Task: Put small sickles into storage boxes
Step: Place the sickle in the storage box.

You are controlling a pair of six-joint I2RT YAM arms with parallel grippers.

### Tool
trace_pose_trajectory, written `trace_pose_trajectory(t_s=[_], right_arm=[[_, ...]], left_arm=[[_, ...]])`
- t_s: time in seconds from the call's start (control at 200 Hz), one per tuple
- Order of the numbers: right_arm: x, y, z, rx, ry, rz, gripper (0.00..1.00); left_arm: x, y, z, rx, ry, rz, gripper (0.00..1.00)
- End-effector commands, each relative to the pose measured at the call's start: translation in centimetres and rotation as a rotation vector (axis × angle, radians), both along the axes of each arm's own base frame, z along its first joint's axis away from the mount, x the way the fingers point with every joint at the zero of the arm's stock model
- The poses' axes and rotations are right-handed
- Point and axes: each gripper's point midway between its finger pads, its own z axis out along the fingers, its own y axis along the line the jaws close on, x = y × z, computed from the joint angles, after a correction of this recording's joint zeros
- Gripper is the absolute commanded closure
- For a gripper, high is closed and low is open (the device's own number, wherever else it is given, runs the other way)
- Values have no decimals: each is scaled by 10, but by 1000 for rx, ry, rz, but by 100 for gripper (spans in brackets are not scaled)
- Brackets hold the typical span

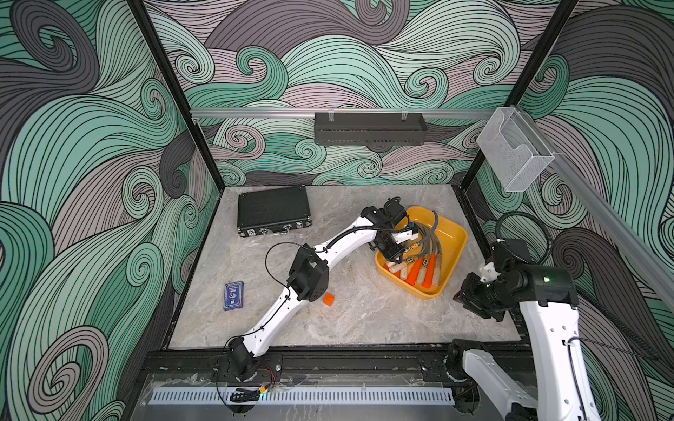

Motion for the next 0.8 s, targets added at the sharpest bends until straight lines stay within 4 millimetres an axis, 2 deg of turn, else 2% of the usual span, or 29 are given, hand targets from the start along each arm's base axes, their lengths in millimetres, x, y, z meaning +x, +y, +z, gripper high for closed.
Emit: trace_pose_trajectory(t_s=[0.0,0.355,0.796], right_arm=[[-6,1,-4,10,26,-14,67],[-7,0,-7,5,34,-18,67],[-3,-1,-8,-1,43,-1,67]], left_arm=[[3,-9,-7,-8,-13,3,100],[5,-8,-21,13,-7,4,99],[6,-5,-28,35,-7,6,86]])
